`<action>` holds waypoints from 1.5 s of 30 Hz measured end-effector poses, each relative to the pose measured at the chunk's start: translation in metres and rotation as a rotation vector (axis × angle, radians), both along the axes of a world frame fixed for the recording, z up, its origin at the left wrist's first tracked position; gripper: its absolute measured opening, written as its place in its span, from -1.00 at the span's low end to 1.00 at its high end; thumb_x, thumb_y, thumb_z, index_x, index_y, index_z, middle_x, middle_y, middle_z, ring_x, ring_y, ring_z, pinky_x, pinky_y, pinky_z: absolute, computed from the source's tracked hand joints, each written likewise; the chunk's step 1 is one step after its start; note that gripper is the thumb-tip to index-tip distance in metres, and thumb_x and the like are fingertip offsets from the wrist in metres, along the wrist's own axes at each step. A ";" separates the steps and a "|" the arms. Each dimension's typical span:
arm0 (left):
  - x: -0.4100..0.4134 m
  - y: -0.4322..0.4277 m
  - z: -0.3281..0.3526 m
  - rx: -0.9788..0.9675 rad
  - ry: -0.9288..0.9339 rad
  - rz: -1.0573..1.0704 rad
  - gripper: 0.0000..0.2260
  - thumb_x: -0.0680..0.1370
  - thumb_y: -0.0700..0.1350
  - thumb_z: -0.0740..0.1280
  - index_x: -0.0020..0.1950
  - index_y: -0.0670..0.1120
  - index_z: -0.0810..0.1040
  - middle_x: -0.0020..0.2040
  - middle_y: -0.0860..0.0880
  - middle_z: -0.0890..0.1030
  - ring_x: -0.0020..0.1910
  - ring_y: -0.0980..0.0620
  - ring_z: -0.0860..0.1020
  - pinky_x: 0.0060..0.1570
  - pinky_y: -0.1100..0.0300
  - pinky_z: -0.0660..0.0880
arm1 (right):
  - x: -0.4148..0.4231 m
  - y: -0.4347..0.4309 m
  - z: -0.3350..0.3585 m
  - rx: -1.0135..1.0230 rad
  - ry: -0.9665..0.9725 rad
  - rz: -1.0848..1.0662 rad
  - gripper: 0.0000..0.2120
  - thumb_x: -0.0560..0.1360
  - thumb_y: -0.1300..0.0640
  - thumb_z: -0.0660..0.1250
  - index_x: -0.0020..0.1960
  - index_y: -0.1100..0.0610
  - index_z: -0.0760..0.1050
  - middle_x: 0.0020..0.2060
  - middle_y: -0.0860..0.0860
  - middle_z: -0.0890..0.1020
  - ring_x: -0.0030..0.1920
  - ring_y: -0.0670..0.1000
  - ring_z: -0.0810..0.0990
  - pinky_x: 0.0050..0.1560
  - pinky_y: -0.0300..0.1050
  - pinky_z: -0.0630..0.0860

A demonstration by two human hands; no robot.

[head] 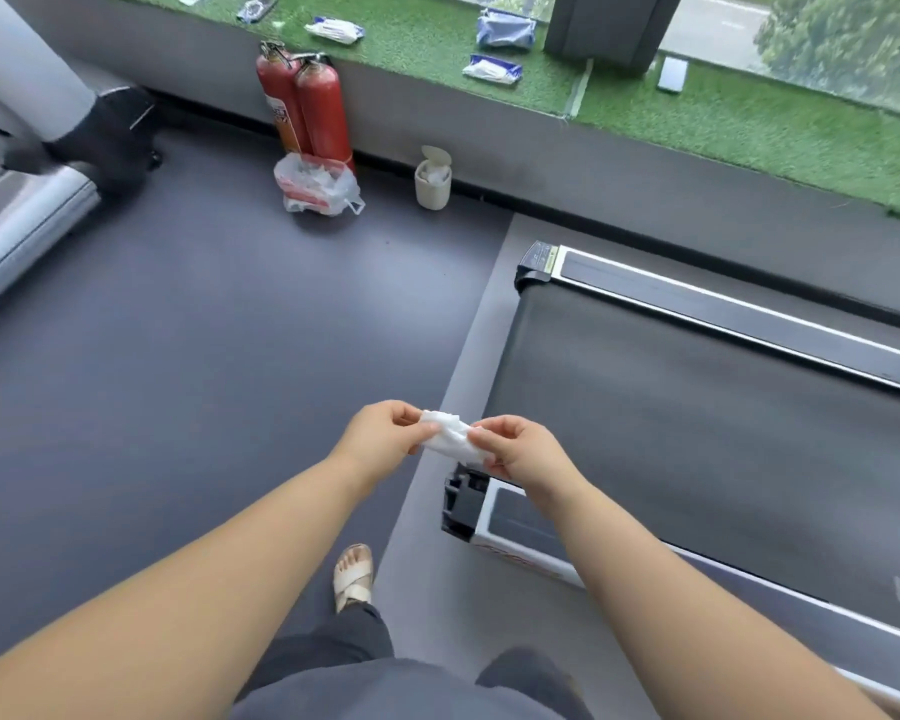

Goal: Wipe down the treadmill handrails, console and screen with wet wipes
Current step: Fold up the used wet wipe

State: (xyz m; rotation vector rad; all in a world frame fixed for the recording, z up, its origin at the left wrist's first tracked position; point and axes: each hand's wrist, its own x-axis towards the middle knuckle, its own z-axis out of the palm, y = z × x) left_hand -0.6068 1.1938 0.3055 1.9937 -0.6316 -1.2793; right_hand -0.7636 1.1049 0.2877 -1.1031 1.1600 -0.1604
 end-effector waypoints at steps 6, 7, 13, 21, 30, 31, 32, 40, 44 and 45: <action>0.143 -0.019 -0.025 0.110 -0.019 0.039 -0.92 0.51 -0.11 0.38 -0.04 -0.10 0.59 -0.22 -0.03 0.55 -0.25 0.05 0.48 -0.22 0.21 0.39 | 0.142 -0.009 -0.022 0.155 -0.035 -0.063 -0.97 0.53 0.18 0.35 -0.08 0.11 0.54 -0.26 -0.02 0.55 -0.35 -0.08 0.44 -0.22 -0.24 0.47; 0.158 -0.028 -0.029 0.121 -0.006 0.052 -0.91 0.51 -0.11 0.37 -0.03 -0.10 0.59 -0.19 -0.03 0.56 -0.24 0.05 0.49 -0.19 0.21 0.40 | 0.157 -0.019 -0.025 0.159 -0.032 -0.068 -0.98 0.54 0.19 0.34 -0.08 0.10 0.54 -0.25 -0.01 0.56 -0.35 -0.08 0.44 -0.22 -0.23 0.48; 0.228 -0.130 -0.051 0.137 0.105 0.059 -0.89 0.55 -0.10 0.35 0.04 -0.08 0.58 -0.10 0.04 0.56 -0.25 0.09 0.49 -0.19 0.22 0.41 | 0.226 -0.111 -0.045 0.242 0.010 -0.175 -0.94 0.55 0.23 0.29 -0.03 0.12 0.52 -0.22 0.01 0.59 -0.35 -0.07 0.48 -0.23 -0.23 0.48; 0.329 -0.328 -0.042 0.104 0.078 0.084 -0.93 0.56 -0.13 0.32 0.02 -0.08 0.54 -0.07 0.01 0.54 -0.26 0.10 0.51 -0.18 0.21 0.45 | 0.336 -0.309 -0.037 0.186 0.013 -0.287 -0.92 0.54 0.26 0.29 -0.05 0.10 0.50 -0.27 -0.02 0.54 -0.38 -0.09 0.41 -0.34 -0.30 0.46; 0.443 -0.528 -0.049 0.088 0.060 0.044 -0.94 0.54 -0.15 0.35 -0.12 -0.08 0.50 -0.22 0.03 0.52 -0.32 0.11 0.49 -0.14 0.16 0.47 | 0.449 -0.500 -0.041 0.119 0.048 -0.337 -0.93 0.55 0.19 0.31 -0.11 0.07 0.50 -0.22 -0.02 0.54 -0.31 -0.06 0.46 -0.22 -0.24 0.47; 0.455 -0.550 -0.053 0.098 0.052 0.016 -0.94 0.54 -0.14 0.35 -0.10 -0.09 0.50 -0.21 0.02 0.53 -0.32 0.11 0.49 -0.15 0.18 0.47 | 0.459 -0.518 -0.045 0.123 0.049 -0.365 -0.94 0.55 0.16 0.33 -0.11 0.07 0.50 -0.21 -0.02 0.53 -0.30 -0.06 0.45 -0.23 -0.25 0.47; 0.468 -0.573 -0.057 0.104 0.045 -0.008 -0.95 0.54 -0.14 0.34 -0.07 -0.10 0.51 -0.21 0.02 0.53 -0.31 0.12 0.49 -0.16 0.18 0.47 | 0.470 -0.536 -0.049 0.133 0.039 -0.387 -0.96 0.53 0.13 0.35 -0.09 0.06 0.51 -0.20 -0.02 0.53 -0.29 -0.06 0.46 -0.24 -0.26 0.48; 0.532 -0.716 -0.102 0.228 -0.012 -0.099 -0.91 0.53 -0.10 0.35 -0.17 -0.02 0.50 -0.24 -0.02 0.55 -0.28 0.04 0.51 -0.10 0.12 0.48 | 0.527 -0.660 -0.085 0.210 0.035 -0.388 -0.84 0.48 0.29 0.39 0.00 0.10 0.51 -0.18 -0.05 0.52 -0.31 -0.10 0.44 -0.26 -0.26 0.42; 0.547 -0.779 -0.148 0.270 -0.009 -0.080 -0.89 0.53 -0.10 0.36 -0.18 0.02 0.48 -0.22 0.01 0.54 -0.24 0.03 0.49 -0.10 0.11 0.48 | 0.549 -0.732 -0.126 0.183 0.130 -0.326 -0.87 0.47 0.30 0.39 -0.03 0.14 0.50 -0.25 -0.04 0.51 -0.40 -0.10 0.41 -0.40 -0.32 0.38; 0.551 -0.795 -0.165 0.273 -0.020 -0.061 -0.87 0.53 -0.10 0.36 -0.20 0.03 0.47 -0.23 0.04 0.53 -0.23 0.02 0.49 -0.11 0.12 0.47 | 0.556 -0.749 -0.142 0.174 0.153 -0.308 -0.88 0.48 0.30 0.38 -0.03 0.15 0.50 -0.25 -0.04 0.52 -0.41 -0.10 0.41 -0.43 -0.34 0.37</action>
